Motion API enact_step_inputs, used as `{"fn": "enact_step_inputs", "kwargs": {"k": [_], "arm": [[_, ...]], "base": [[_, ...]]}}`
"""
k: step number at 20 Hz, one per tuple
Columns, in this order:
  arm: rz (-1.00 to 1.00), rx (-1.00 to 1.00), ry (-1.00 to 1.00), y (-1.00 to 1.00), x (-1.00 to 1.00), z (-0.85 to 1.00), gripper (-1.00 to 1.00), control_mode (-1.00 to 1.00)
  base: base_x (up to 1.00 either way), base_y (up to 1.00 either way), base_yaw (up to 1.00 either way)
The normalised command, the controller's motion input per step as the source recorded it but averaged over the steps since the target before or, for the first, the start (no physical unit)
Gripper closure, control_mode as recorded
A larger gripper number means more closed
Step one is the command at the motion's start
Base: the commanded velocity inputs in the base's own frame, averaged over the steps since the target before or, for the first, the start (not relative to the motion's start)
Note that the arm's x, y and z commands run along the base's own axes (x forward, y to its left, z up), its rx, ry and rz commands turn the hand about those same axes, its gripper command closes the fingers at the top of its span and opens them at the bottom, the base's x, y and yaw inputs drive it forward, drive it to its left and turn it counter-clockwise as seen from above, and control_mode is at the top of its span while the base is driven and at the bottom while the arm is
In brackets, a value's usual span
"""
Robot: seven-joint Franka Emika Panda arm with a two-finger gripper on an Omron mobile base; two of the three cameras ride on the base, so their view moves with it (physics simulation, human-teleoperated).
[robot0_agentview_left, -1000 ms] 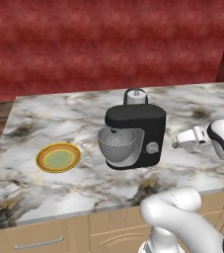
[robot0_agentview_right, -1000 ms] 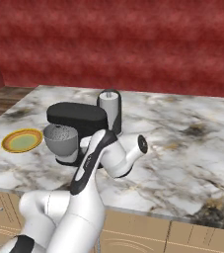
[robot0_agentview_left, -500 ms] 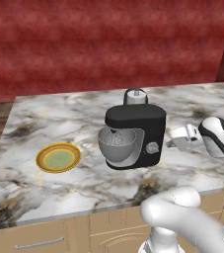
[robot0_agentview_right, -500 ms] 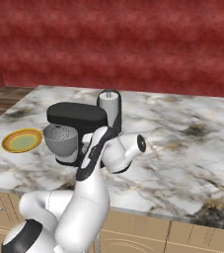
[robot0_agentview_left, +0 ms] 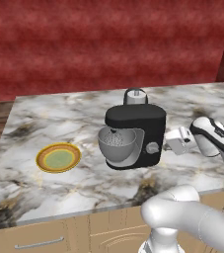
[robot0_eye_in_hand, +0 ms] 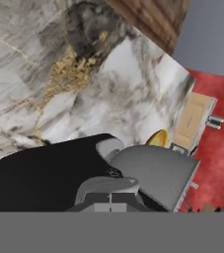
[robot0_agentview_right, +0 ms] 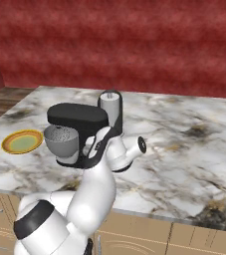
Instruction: Add butter and sugar cubes to the stand mixer bowl and then turn on the stand mixer to begin making frosting.
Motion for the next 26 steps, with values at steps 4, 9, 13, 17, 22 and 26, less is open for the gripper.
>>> {"fn": "enact_step_inputs", "kwargs": {"k": [4, 9, 13, 17, 22, 26], "arm": [[0.00, 0.02, 0.02, 0.00, 0.31, -0.13, 1.00, -1.00], [0.00, 0.01, 0.02, 0.00, 0.34, -0.23, 1.00, -1.00], [0.00, 0.00, 0.00, 0.00, 0.20, -0.30, 1.00, -1.00], [0.00, 0.00, 0.00, 0.00, 0.00, -0.18, 1.00, -1.00], [0.00, 0.00, 0.00, 0.04, -0.17, -0.14, 1.00, -1.00], [0.00, 0.00, 0.00, 0.00, -0.36, 0.00, 1.00, -1.00]], "base": [[0.00, 0.00, 0.00], [0.00, 0.00, 0.00], [0.00, 0.00, 0.00], [0.00, 0.00, 0.00], [0.00, 0.00, 0.00], [0.00, 0.00, 0.00]]}}
